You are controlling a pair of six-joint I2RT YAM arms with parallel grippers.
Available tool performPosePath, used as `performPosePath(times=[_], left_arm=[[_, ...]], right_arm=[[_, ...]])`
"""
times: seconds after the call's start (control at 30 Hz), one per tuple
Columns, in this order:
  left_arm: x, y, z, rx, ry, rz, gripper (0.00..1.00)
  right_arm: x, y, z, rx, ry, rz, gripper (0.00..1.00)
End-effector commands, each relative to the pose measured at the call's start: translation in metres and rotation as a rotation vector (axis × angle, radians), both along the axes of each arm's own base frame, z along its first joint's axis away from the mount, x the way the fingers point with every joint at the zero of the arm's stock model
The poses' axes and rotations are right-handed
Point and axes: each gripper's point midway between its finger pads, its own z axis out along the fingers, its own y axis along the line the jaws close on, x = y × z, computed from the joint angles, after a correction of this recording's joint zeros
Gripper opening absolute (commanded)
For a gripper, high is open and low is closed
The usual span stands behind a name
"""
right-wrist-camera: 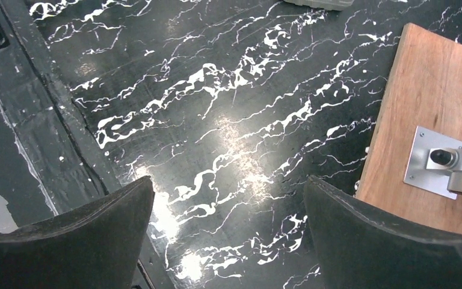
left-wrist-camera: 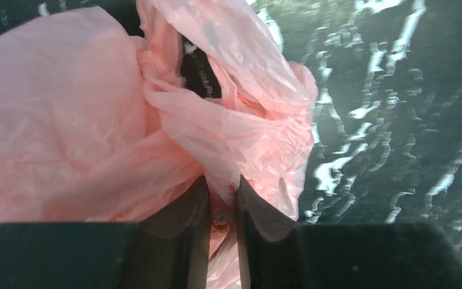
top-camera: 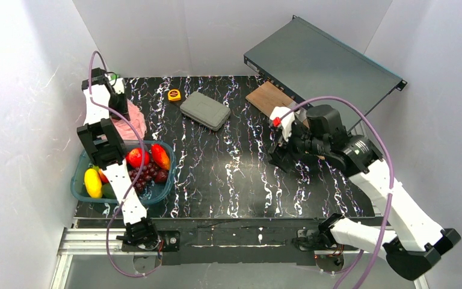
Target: Place the fake fruits into the plastic bag and tie a complex knot
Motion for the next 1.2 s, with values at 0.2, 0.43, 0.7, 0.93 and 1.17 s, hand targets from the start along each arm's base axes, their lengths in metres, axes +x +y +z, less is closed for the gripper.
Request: performPosePath(times=[0.2,0.43,0.7,0.93,1.17], left_arm=[[-0.021,-0.115,0.182,-0.424,-0.401,-0.156,0.00],[-0.108,-0.242,0.266,-0.810,-0.455,-0.318,0.00],[-0.201,-0.361,0.286,-1.089,-0.434,-0.542,0.00],[-0.228,-0.401,0.301,-1.241,-0.378,-0.675,0.00],[-0.240,-0.408,0.316,-1.306,-0.360,-0.731,0.00]], right_arm=[[-0.015,0.016,0.030,0.215,-0.122,0.072,1.00],[-0.013,0.039,0.070,0.376,-0.194,0.110,1.00],[-0.019,0.094,0.104,0.538,-0.149,0.184,1.00],[-0.020,0.141,0.078,0.604,0.137,0.136,1.00],[-0.009,0.153,0.058,0.574,0.153,0.131,0.39]])
